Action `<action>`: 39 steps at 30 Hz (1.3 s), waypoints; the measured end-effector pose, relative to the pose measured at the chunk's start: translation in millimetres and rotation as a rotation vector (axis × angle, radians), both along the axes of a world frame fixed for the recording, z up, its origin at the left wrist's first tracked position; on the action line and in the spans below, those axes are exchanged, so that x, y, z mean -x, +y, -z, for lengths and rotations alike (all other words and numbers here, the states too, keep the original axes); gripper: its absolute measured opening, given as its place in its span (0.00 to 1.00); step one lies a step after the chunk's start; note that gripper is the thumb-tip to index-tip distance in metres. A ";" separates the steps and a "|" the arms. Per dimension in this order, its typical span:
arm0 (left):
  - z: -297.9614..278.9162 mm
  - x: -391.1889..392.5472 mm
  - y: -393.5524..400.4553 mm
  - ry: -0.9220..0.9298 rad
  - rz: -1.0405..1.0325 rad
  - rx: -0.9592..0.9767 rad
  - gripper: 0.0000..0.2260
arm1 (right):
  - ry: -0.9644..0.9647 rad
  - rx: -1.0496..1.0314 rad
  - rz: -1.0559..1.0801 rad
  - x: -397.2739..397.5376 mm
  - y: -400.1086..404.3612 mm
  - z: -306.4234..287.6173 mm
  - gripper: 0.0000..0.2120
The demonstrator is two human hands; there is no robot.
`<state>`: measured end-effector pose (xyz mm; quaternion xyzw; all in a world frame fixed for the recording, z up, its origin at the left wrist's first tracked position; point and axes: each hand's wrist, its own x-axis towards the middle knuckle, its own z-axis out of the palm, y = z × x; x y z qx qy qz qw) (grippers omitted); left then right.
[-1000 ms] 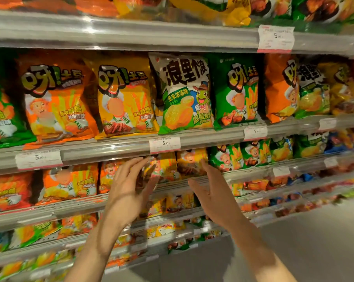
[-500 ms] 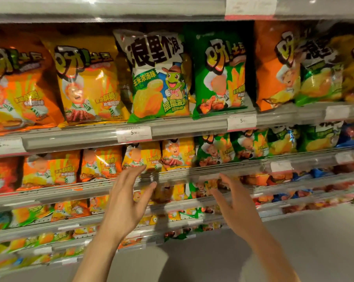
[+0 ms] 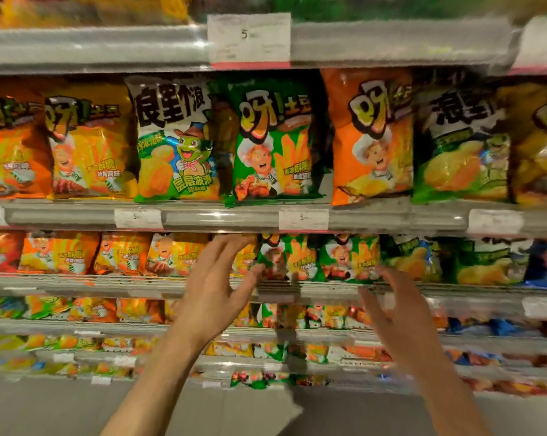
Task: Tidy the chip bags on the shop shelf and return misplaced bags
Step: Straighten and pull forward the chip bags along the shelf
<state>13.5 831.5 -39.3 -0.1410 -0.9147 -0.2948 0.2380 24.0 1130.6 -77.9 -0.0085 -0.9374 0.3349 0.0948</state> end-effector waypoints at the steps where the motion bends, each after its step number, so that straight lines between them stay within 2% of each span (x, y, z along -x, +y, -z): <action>1: -5.2 4.8 6.7 0.031 0.012 0.027 0.19 | 0.027 -0.026 0.005 3.5 5.1 -4.6 0.28; 6: -22.0 37.7 24.1 0.127 0.068 0.170 0.16 | 0.167 -0.119 -0.050 26.2 14.9 -31.2 0.26; 11: -26.3 72.9 28.9 0.190 0.096 0.306 0.15 | 0.461 -0.184 -0.150 60.7 -6.2 -52.1 0.16; 14: -22.5 87.3 26.1 0.206 0.105 0.386 0.14 | 0.466 -0.306 -0.234 80.8 -26.6 -51.6 0.14; 18: -21.6 91.9 26.1 0.254 0.132 0.401 0.13 | 0.502 -0.385 -0.188 95.7 -41.9 -46.0 0.15; 25: -19.9 98.5 19.3 0.243 0.170 0.357 0.16 | 0.640 -0.325 -0.201 93.9 -40.0 -41.5 0.14; 28: -19.2 98.7 18.9 0.239 0.180 0.340 0.16 | 0.575 -0.263 -0.227 88.7 -41.5 -48.1 0.15; 30: -18.7 98.5 18.5 0.245 0.180 0.331 0.16 | 0.498 -0.134 -0.253 81.6 -43.5 -62.4 0.14; 34: -17.2 98.8 19.3 0.247 0.178 0.302 0.16 | 0.379 0.088 -0.214 81.1 -60.0 -121.9 0.11; 36: -17.1 98.8 19.7 0.239 0.174 0.295 0.16 | 0.309 0.143 -0.238 96.3 -75.2 -148.7 0.17; 39: -17.9 98.5 20.0 0.236 0.172 0.281 0.16 | 0.209 0.076 -0.264 130.8 -96.9 -165.6 0.32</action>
